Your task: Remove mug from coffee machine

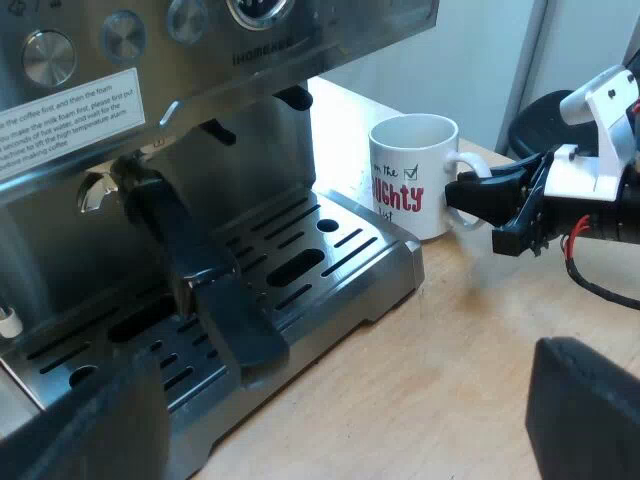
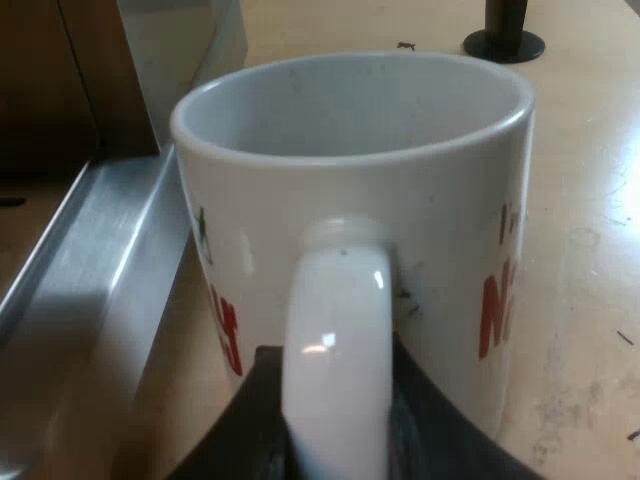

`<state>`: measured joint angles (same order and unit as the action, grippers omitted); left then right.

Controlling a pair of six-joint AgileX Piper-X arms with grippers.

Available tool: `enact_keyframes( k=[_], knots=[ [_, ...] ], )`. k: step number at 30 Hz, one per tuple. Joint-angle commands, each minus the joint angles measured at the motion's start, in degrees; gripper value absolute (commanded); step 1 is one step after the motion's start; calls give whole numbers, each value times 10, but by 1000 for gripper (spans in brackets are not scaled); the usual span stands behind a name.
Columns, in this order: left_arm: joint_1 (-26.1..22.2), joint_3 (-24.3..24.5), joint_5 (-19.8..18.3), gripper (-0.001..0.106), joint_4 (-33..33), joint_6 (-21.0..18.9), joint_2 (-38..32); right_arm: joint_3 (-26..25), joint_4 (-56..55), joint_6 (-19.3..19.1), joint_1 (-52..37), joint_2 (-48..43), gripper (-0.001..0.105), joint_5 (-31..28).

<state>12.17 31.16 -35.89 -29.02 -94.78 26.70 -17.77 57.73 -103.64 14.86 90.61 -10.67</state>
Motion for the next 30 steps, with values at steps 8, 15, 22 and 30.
enact_keyframes(
  k=[8, 15, 22, 30],
  knots=[
    [3, 0, -12, 87, 11, 4, 0, -1, -1, 20, 0, 12, 57, -7],
    [3, 0, -4, 87, 11, 4, 0, 3, -1, 60, 2, -2, 57, -7],
    [3, 0, 16, 87, 11, 4, 0, 10, -122, 57, 2, -104, 57, -7],
    [3, 0, 18, 87, 11, 4, 0, 10, -306, 44, 2, -266, 57, 5]
  ],
)
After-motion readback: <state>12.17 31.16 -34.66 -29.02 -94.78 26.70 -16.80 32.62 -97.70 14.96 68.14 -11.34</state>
